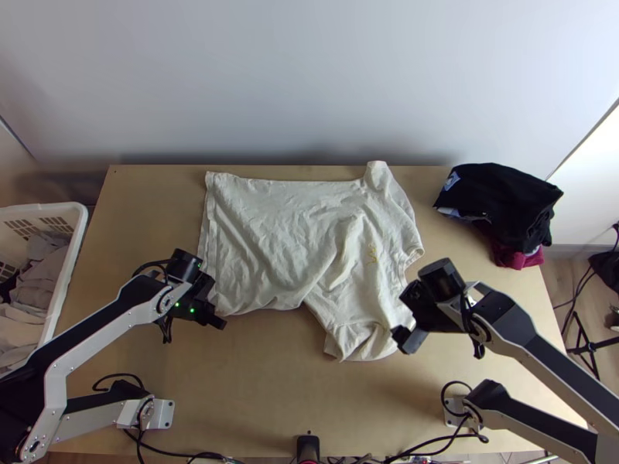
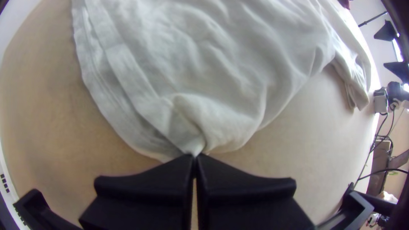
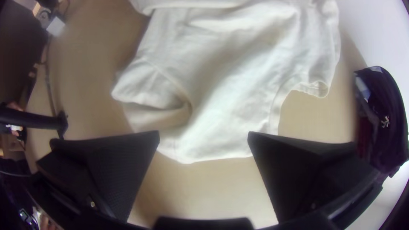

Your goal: Fold the t-shirt

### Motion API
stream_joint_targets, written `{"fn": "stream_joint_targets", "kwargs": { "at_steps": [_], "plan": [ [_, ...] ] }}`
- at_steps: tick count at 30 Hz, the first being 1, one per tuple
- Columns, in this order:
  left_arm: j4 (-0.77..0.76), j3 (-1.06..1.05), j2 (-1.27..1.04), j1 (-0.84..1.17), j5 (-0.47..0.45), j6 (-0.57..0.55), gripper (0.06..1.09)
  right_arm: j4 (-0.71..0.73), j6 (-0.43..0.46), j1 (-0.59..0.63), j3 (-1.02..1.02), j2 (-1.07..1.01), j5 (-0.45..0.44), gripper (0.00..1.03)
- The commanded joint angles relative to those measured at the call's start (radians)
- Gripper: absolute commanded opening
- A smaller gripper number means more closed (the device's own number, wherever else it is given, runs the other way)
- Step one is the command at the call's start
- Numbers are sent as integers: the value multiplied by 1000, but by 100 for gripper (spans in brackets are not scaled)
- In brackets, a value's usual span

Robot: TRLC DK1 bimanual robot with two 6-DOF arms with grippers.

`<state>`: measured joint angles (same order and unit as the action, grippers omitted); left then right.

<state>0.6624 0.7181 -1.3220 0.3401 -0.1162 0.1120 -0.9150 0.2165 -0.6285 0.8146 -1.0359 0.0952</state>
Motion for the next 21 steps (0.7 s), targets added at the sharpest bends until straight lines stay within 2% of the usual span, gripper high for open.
{"fn": "stream_joint_targets", "kwargs": {
  "at_steps": [1,3,10,18,21],
  "plan": [
    [-6,34,21,-15,3,-3,9,-24,43,-40,-63,8,6,96],
    [-4,47,29,-26,3,-9,9,-38,43,-65,-78,5,8,91],
    [23,109,30,-79,4,-2,9,-42,37,-117,-126,-29,6,91],
    [48,126,38,-93,4,9,9,94,47,-114,-138,-167,3,90],
    [57,126,53,-108,4,18,9,145,53,-108,-135,-224,0,78]
  ]
}}
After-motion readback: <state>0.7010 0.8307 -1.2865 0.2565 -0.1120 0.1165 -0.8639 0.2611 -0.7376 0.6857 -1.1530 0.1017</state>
